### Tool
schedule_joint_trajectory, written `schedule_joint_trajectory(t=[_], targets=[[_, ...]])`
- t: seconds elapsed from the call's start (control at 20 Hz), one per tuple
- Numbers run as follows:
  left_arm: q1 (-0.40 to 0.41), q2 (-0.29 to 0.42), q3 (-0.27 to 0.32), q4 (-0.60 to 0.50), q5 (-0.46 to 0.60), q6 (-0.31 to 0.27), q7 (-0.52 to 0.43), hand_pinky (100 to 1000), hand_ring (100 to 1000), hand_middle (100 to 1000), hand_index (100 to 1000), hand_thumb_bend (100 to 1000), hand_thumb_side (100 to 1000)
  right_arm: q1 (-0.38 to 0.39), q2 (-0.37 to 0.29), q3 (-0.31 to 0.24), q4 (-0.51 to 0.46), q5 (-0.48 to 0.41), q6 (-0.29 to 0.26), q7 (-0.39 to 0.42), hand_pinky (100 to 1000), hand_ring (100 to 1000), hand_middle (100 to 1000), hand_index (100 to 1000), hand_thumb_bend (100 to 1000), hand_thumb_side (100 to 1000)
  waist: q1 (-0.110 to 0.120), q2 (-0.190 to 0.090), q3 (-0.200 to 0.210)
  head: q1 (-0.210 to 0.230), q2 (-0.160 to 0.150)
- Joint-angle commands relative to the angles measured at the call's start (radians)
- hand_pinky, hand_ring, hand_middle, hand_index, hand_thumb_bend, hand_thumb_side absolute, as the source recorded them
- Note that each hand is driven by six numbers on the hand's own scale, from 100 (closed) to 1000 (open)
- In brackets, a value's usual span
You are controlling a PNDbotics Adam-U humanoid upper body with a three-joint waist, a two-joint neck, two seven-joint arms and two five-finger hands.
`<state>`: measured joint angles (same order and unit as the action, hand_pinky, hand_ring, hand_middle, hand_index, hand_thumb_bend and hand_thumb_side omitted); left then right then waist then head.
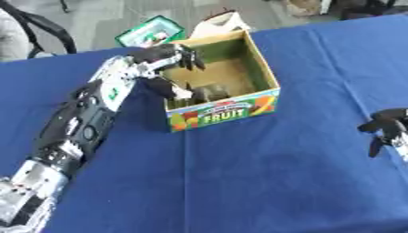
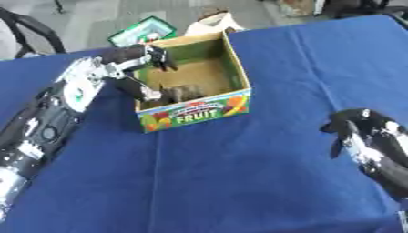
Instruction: Pick up objects on the table and place them in the box.
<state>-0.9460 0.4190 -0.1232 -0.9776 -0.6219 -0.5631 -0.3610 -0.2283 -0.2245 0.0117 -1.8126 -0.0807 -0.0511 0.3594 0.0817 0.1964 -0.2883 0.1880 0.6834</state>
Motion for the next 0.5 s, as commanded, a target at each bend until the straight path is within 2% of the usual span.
schedule_joint_trajectory(t=[0.05, 0.1, 0.3, 0.4, 0.5], targets=[[0.013, 0.073, 0.033, -0.110, 0.159, 0.055, 0.070, 621, 578, 607, 738, 100, 392, -0.004, -0.004, -0.012, -0.011, -0.004, 0.002, -0.007, 362, 658, 514, 688, 100, 431, -0.010, -0.022, 0.013, -0.015, -0.004], [0.028, 0.088, 0.032, -0.146, 0.223, 0.083, 0.094, 621, 578, 607, 738, 100, 392, -0.003, -0.004, -0.014, -0.011, -0.005, 0.002, -0.009, 362, 658, 514, 688, 100, 431, -0.011, -0.023, 0.018, -0.019, -0.003], [0.139, 0.166, 0.052, -0.337, 0.565, 0.189, 0.181, 579, 530, 549, 696, 100, 516, 0.000, -0.002, -0.021, -0.013, -0.006, 0.003, -0.016, 363, 658, 514, 688, 100, 425, -0.016, -0.026, 0.048, -0.036, 0.000], [0.218, 0.201, 0.071, -0.440, 0.747, 0.229, 0.217, 568, 520, 534, 686, 100, 544, 0.003, -0.001, -0.025, -0.013, -0.007, 0.004, -0.020, 363, 658, 514, 688, 100, 435, -0.020, -0.029, 0.068, -0.046, 0.004], [0.301, 0.226, 0.093, -0.533, 0.880, 0.262, 0.248, 566, 520, 533, 687, 100, 564, 0.006, -0.001, -0.029, -0.014, -0.008, 0.004, -0.024, 362, 657, 514, 688, 100, 435, -0.022, -0.031, 0.086, -0.054, 0.008]])
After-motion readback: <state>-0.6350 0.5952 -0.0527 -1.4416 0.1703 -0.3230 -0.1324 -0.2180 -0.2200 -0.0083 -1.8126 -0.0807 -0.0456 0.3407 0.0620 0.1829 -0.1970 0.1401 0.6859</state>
